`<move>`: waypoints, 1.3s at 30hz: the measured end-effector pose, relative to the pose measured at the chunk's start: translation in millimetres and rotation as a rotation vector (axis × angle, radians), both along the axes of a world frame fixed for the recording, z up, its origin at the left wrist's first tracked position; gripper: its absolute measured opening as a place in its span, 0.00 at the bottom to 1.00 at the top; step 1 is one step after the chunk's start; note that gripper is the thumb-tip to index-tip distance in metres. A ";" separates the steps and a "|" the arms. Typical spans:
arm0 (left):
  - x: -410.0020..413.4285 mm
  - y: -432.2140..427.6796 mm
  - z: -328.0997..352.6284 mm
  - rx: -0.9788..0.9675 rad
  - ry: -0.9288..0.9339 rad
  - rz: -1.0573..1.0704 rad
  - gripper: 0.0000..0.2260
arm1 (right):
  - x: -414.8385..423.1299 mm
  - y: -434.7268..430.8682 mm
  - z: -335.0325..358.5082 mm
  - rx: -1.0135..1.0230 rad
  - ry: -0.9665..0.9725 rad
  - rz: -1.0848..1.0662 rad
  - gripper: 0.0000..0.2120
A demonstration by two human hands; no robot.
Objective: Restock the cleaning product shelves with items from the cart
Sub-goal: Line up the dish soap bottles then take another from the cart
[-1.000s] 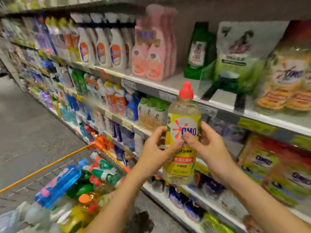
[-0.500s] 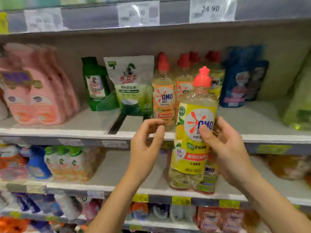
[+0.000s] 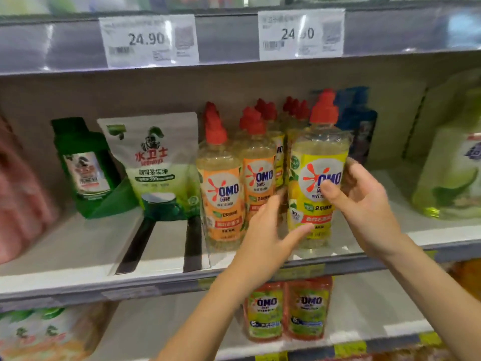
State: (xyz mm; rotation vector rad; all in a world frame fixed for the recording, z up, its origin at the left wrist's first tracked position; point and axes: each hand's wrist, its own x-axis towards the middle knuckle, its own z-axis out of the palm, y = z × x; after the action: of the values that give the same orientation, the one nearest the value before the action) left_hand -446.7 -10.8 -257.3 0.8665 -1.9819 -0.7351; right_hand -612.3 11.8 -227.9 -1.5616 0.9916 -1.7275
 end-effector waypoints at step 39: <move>-23.0 -33.9 -34.6 0.332 -0.228 -0.058 0.32 | -59.4 -123.9 -12.3 0.230 0.404 -0.097 0.24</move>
State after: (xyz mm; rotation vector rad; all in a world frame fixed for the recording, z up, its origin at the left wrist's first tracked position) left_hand -469.8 -44.7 -291.9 1.1336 -2.1248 -1.0592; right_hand -671.6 -112.1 -240.1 -1.7673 1.4289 -1.3236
